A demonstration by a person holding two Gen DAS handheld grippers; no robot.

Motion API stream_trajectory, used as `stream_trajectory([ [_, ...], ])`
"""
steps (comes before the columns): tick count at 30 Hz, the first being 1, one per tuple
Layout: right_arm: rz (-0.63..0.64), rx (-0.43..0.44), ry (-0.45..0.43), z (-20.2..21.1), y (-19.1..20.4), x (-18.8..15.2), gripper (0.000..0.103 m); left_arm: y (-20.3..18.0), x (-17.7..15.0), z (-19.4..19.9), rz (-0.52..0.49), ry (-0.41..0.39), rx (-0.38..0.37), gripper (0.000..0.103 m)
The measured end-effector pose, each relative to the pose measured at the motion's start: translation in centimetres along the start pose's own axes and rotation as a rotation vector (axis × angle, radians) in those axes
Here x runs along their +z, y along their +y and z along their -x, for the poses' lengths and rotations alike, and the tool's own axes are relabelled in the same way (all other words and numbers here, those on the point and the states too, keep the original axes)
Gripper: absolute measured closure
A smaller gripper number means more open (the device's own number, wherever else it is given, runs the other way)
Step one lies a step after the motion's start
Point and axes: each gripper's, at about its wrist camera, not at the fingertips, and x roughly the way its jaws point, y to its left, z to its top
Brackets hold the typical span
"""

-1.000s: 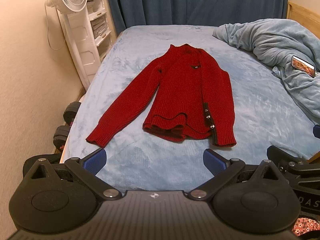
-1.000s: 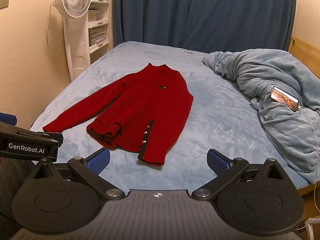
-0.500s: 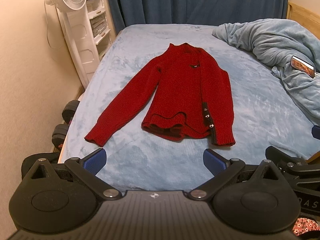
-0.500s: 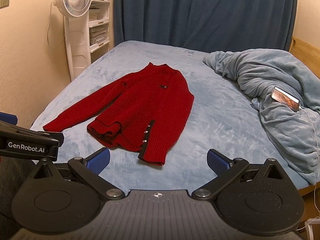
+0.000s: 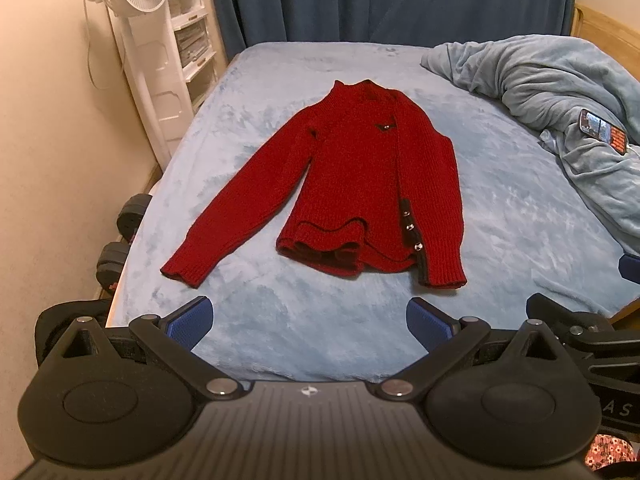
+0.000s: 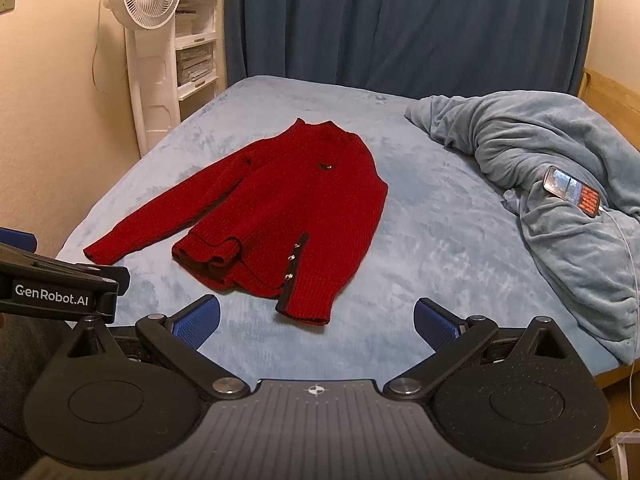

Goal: Fold small clothes

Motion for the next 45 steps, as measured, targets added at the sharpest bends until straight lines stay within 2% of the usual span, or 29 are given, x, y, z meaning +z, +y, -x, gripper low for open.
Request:
stream_trajectory([
  [36,0.004,0.004,0.007,-0.2,0.2,0.1,0.001,0.1,-0.1,-0.3,0.007,0.011,-0.006,0.0],
  [40,-0.003,0.011,0.015,-0.9,0.2,-0.2,0.001,0.7,-0.2,-0.7,0.015,0.018,0.0,0.0],
  [45,-0.043,0.024,0.033,-3.7,-0.7,0.2,0.001,3.2,0.1,-2.4,0.085,0.048,0.04,0.0],
])
